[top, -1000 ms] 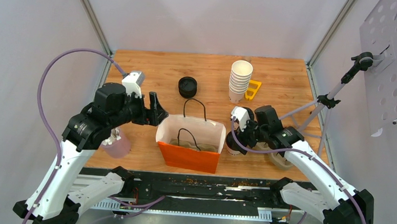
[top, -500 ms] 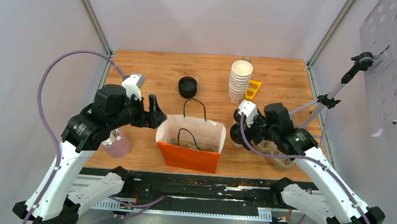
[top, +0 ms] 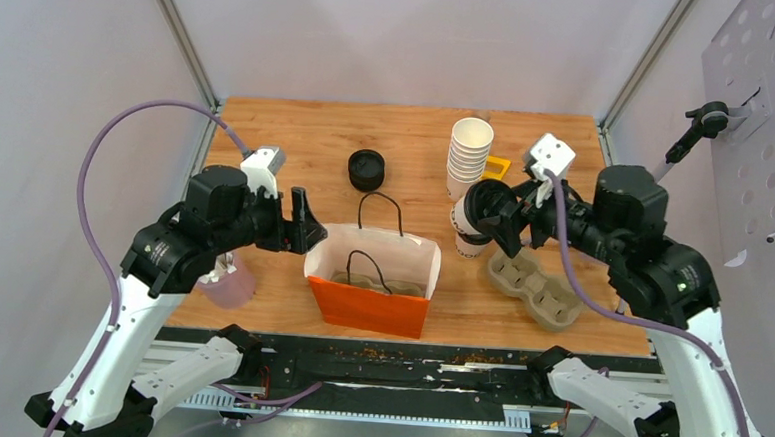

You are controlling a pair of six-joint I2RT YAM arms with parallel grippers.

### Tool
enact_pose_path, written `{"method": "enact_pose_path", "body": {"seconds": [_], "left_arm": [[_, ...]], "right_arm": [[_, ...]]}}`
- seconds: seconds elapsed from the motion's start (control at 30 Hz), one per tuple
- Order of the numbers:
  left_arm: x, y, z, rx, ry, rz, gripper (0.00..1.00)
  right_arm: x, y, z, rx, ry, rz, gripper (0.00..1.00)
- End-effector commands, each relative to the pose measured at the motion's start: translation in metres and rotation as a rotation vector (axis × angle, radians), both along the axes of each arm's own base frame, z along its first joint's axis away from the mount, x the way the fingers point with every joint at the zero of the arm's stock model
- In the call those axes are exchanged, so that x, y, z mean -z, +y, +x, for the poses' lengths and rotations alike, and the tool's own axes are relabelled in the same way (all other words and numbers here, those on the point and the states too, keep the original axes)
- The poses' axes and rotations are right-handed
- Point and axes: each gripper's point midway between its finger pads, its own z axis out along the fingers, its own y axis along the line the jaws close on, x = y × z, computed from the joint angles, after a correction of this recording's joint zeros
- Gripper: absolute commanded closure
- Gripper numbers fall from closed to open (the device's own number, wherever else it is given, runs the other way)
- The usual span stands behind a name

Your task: Pack the takeout coffee

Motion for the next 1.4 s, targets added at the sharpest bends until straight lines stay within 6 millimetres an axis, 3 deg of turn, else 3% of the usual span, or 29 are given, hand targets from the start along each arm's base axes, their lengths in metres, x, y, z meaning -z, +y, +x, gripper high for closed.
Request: {"method": "enact_pose_path", "body": {"seconds": [0.0, 0.17, 0.37, 0.5, 0.67, 0.93, 1.2, 1.37], "left_arm": [[-0.004, -0.003, -0.002, 0.019, -0.022, -0.018, 0.10], [0.007, -0.005, -0.001, 0.033, 0.007, -0.002, 0.15], [0.014, -0.010, 0.000, 0.051, 0.025, -0.008, 0.32], [0.016, -0.014, -0.001, 0.067, 0.045, -0.015, 0.40], [0.021, -0.014, -0.001, 0.069, 0.063, -0.002, 0.63], [0.014, -0.019, 0.003, 0.080, 0.050, -0.022, 0.97], [-0.004, -0.019, 0.027, 0.005, -0.009, -0.027, 1.00], [-0.010, -0.017, 0.051, -0.050, -0.057, 0.008, 1.00]], "right_arm": [[-0.042, 0.005, -0.027, -0.059, 0.006, 0.112, 0.36], [-0.076, 0.021, -0.045, -0.146, 0.018, 0.234, 0.37], [-0.076, 0.050, -0.054, -0.249, 0.050, 0.405, 0.39], [-0.063, 0.074, -0.054, -0.283, 0.083, 0.411, 0.40], [-0.049, 0.113, -0.064, -0.336, 0.059, 0.311, 0.39], [-0.023, 0.149, -0.052, -0.380, 0.000, 0.163, 0.38], [0.018, 0.171, -0.021, -0.403, -0.112, -0.034, 0.38], [0.013, 0.177, 0.001, -0.405, -0.249, -0.144, 0.36]]}}
